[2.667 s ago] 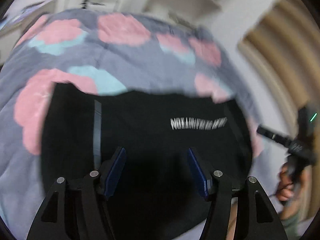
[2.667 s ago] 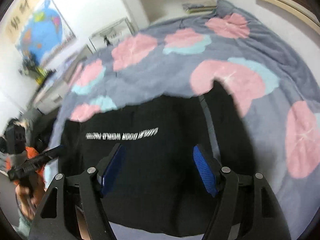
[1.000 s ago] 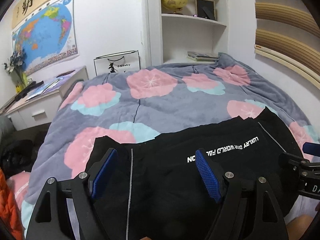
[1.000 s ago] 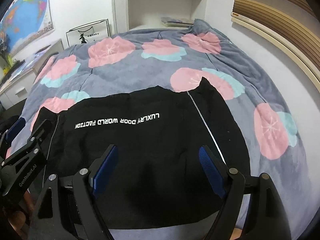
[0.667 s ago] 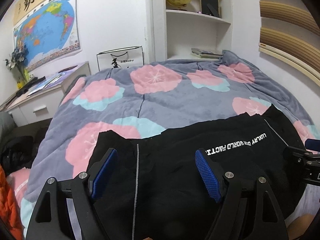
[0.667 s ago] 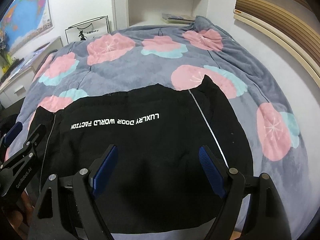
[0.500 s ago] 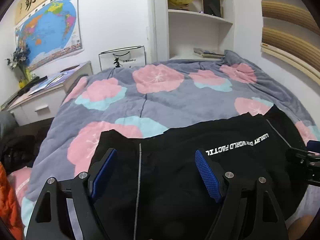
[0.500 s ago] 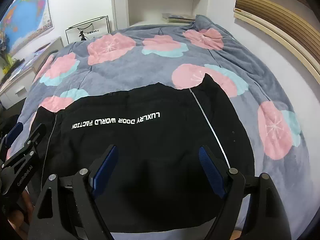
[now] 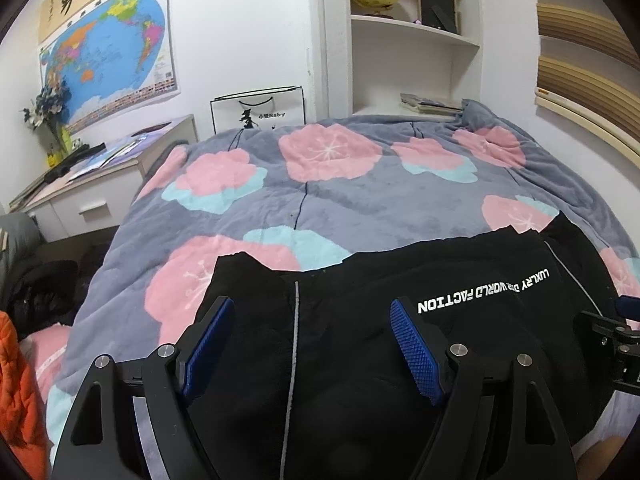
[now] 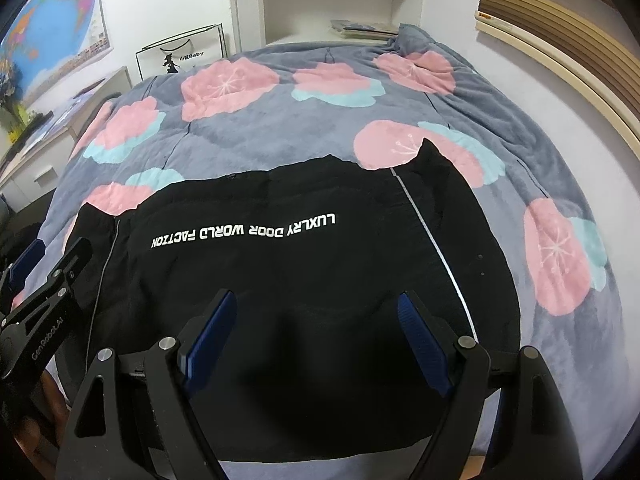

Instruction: Fold large clothes

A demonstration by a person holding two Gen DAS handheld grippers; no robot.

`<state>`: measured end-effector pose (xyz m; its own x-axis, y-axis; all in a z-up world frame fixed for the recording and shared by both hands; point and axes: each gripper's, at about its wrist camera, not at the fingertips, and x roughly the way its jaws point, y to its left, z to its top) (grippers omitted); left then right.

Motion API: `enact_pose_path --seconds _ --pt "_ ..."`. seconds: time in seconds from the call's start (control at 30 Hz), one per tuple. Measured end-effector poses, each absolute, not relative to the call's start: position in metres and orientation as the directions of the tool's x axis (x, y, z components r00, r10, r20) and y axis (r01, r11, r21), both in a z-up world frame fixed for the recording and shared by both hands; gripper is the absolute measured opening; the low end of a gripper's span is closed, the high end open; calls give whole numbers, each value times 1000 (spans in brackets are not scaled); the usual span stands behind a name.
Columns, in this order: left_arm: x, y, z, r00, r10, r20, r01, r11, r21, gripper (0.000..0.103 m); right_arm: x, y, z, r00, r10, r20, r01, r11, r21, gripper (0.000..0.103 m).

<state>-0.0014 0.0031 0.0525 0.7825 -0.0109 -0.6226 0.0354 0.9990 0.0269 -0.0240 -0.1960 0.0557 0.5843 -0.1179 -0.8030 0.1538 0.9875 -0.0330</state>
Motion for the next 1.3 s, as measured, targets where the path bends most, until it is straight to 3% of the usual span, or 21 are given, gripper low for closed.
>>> enact_pose_path --seconds 0.67,1.3 --pt "-1 12 52 783 -4 -622 15 1000 13 81 -22 -194 49 563 -106 -819 150 988 -25 84" --pt "-2 6 50 787 49 -615 0 997 80 81 -21 -198 44 550 -93 -830 144 989 -16 84"
